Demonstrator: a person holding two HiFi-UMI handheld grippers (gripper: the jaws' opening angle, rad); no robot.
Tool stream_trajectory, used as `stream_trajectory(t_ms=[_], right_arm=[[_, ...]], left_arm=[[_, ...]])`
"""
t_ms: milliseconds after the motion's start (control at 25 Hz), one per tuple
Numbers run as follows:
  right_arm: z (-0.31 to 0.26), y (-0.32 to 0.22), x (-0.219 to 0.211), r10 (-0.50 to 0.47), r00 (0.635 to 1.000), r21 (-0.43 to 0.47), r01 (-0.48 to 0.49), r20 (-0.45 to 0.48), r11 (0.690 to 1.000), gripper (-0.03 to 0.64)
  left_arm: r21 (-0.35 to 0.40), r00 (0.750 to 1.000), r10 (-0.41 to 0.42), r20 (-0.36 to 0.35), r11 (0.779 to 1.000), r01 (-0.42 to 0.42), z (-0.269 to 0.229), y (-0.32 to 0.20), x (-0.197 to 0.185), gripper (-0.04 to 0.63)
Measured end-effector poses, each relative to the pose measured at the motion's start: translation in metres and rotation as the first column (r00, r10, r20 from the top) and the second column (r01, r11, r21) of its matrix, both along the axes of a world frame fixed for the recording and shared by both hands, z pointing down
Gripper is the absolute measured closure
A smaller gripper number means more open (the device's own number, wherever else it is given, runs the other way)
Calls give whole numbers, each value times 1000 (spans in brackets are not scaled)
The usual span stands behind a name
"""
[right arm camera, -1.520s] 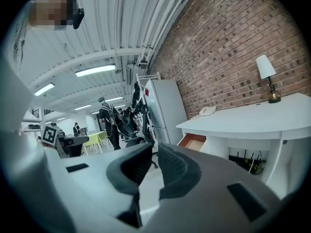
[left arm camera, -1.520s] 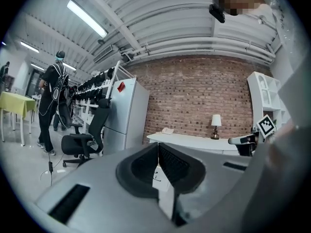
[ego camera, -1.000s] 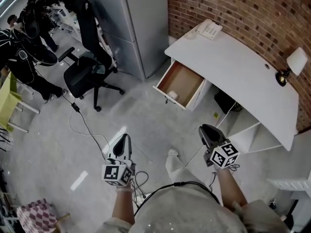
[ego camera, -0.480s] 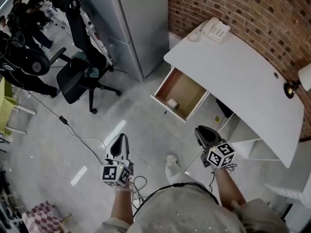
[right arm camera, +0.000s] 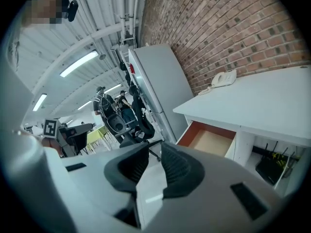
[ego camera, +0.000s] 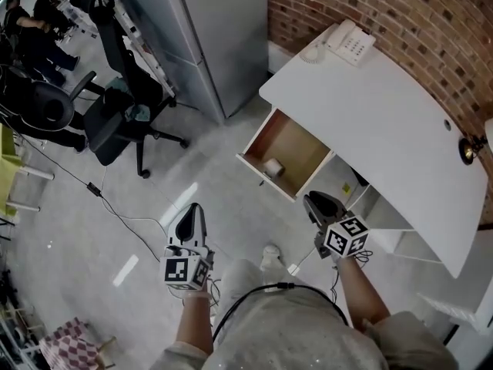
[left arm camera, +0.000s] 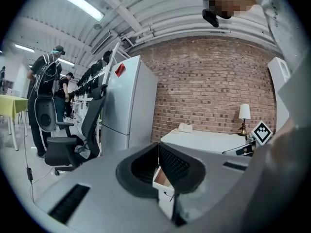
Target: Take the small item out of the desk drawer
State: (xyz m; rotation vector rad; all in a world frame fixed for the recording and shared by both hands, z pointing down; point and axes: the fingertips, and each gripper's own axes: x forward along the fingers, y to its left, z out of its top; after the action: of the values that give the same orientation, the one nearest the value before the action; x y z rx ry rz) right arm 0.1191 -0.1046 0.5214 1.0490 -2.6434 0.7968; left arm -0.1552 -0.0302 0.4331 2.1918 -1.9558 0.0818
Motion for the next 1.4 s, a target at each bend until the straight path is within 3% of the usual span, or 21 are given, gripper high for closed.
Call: stream_trajectory(t_ms=[480,840,1400], right_arm=[[44,-37,-27,6,999,-80,-10,-51,997,526],[90,-70,-52,-4,992,-161,-16,-123,987,522],[165,-123,-93,-107,952,-279,24,-287,960,498]], left_arm=[[-96,998,62,-15,993,-63,49,-63,0,589],[-157,975,221,27,964,-215,86,-123,7,589],[-207,952,302,-52,929,-306,141,-189,8,589]])
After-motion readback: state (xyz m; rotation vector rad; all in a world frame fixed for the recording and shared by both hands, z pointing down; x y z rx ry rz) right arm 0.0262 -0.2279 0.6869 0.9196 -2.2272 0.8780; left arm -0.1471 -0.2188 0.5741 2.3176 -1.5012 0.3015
